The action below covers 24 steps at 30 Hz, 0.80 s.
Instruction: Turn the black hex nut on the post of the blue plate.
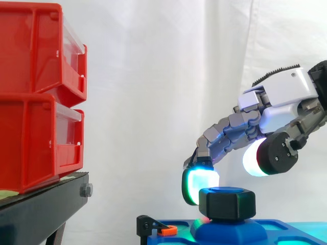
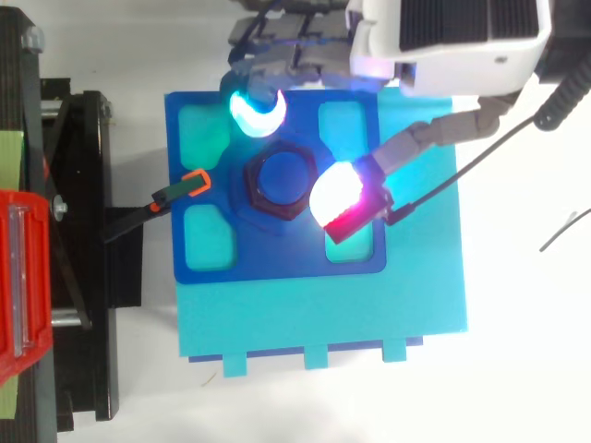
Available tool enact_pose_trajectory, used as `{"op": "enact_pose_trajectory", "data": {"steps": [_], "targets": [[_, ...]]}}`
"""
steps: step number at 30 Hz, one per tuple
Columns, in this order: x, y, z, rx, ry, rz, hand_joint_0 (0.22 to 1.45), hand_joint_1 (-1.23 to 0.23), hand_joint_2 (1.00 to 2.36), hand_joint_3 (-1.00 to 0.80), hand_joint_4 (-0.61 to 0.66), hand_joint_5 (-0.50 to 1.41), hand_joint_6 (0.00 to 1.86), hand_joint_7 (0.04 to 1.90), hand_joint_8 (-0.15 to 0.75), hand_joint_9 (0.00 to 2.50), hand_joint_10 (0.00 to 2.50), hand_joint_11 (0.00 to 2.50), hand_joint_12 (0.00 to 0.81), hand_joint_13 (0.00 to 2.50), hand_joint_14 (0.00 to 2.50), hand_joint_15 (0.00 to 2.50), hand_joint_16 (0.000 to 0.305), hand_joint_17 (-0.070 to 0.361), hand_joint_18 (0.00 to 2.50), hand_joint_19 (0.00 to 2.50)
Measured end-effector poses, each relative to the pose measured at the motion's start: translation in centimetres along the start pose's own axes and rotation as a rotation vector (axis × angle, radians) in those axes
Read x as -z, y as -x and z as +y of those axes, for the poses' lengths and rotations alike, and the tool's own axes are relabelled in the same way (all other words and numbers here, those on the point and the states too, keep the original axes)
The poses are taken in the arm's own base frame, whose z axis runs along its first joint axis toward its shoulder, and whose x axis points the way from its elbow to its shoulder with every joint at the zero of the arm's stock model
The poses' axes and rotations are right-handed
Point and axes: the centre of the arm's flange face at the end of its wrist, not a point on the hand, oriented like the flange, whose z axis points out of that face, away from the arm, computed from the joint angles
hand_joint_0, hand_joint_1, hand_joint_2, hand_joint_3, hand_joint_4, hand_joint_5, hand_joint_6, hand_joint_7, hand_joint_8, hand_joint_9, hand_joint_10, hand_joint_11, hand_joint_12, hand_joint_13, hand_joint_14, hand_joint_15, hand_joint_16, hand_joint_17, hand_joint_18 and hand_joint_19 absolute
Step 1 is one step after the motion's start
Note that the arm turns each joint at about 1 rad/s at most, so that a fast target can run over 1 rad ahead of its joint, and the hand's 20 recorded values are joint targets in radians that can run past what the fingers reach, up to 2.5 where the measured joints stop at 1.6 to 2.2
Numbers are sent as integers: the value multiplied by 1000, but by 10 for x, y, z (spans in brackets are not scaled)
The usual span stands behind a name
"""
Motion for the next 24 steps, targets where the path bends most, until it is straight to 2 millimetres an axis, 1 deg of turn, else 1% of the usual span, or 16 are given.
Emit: {"op": "enact_pose_trajectory", "data": {"steps": [4, 8, 17, 24], "targets": [[1, 3, -8, 8, 11, -14, 477, -463, 1000, -500, 206, -191, 502, 910, 253, 319, 0, 0, 369, 82, 0, 0, 58, 131, 3, 77], [1, 5, -9, 9, 15, -17, 477, -463, 1000, -500, 206, -191, 502, 913, 251, 317, 1, 0, 370, 82, 0, 0, 58, 131, 4, 77], [-2, 24, 8, 10, 31, -44, 477, -463, 1000, -500, 210, -191, 502, 911, 251, 316, 1, 0, 370, 82, 0, 0, 58, 131, 6, 87], [-8, 27, 27, 2, 15, -68, 476, -464, 1000, -500, 209, -190, 502, 910, 252, 318, 0, 0, 370, 82, 0, 0, 58, 131, 12, 83]]}}
